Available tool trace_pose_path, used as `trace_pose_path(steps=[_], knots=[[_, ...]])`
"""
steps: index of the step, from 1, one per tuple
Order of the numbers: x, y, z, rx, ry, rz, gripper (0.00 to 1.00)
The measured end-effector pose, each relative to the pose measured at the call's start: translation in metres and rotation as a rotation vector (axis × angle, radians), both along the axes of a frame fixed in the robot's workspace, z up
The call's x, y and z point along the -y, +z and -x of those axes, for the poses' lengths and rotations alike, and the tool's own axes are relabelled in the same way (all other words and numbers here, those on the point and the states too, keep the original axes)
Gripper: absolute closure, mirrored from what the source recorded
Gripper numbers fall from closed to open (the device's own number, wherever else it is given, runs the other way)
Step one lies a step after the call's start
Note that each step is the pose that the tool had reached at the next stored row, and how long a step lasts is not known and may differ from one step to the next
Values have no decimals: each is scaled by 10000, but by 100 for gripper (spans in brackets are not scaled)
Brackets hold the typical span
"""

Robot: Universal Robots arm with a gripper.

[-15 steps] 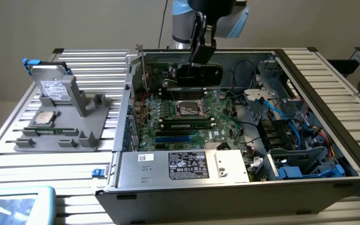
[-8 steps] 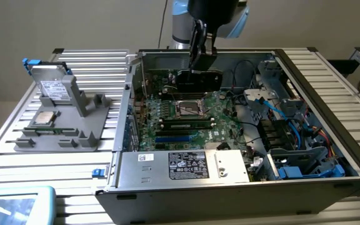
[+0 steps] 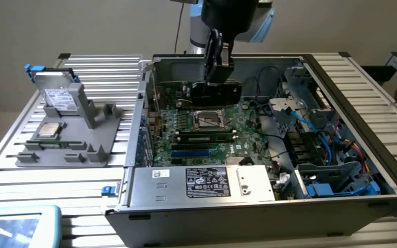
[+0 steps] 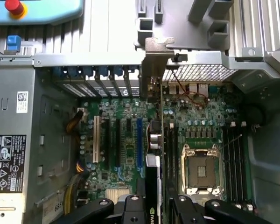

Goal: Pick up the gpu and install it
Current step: 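Insert the gpu into the slot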

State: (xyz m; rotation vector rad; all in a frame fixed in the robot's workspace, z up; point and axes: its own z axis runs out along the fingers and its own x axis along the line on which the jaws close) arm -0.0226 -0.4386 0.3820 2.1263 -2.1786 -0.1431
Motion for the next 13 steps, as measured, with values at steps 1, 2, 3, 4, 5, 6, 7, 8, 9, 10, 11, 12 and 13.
trace_pose_path(steps=[1, 2, 3, 4, 5, 6, 7, 8, 9, 10, 11, 12, 13], knots=[[0, -7, 16, 18, 0, 8, 73], [0, -13, 29, 33, 0, 28, 73], [0, -20, 38, 44, 0, 56, 73], [0, -27, 45, 54, 1, 89, 73], [0, -36, 48, 58, 0, 130, 73], [0, -45, 49, 59, 0, 172, 73], [0, -55, 50, 61, 1, 214, 73], [0, -65, 51, 61, 2, 251, 73], [0, -79, 53, 62, 1, 282, 73], [0, -95, 56, 62, 1, 300, 73], [-3, -113, 59, 61, 1, 307, 73], [-10, -130, 60, 61, 1, 311, 73], [-21, -148, 61, 61, 1, 312, 73]])
